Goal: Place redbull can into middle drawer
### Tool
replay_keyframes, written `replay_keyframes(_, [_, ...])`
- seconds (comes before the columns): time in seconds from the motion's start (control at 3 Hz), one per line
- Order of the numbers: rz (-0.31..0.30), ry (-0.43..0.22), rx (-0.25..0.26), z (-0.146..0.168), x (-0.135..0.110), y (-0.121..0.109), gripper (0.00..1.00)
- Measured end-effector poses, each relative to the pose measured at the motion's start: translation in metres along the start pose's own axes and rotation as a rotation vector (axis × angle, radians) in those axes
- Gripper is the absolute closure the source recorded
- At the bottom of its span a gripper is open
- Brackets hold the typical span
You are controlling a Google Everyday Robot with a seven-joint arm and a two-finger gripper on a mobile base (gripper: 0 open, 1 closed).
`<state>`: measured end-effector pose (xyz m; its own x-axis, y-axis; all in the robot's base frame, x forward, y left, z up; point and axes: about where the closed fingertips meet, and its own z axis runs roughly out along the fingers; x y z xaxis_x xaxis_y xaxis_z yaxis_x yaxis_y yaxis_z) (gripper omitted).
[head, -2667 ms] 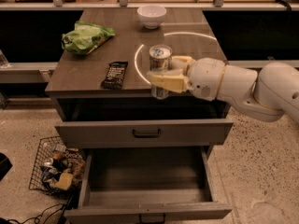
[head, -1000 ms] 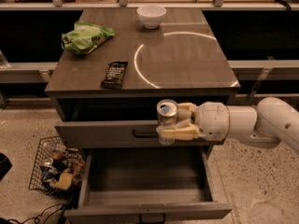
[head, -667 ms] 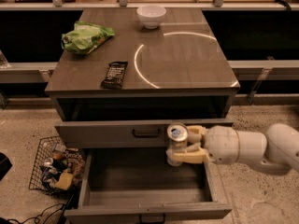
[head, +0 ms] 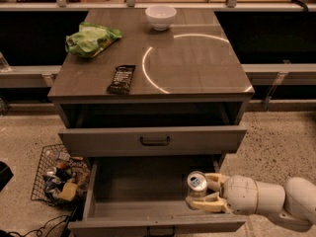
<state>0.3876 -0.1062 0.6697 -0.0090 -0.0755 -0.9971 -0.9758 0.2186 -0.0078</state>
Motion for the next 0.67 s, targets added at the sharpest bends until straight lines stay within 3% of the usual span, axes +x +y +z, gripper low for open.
replay_keyframes(0.67, [-0.046, 0.071, 0.024, 0.040, 0.081, -0.001, 1.00])
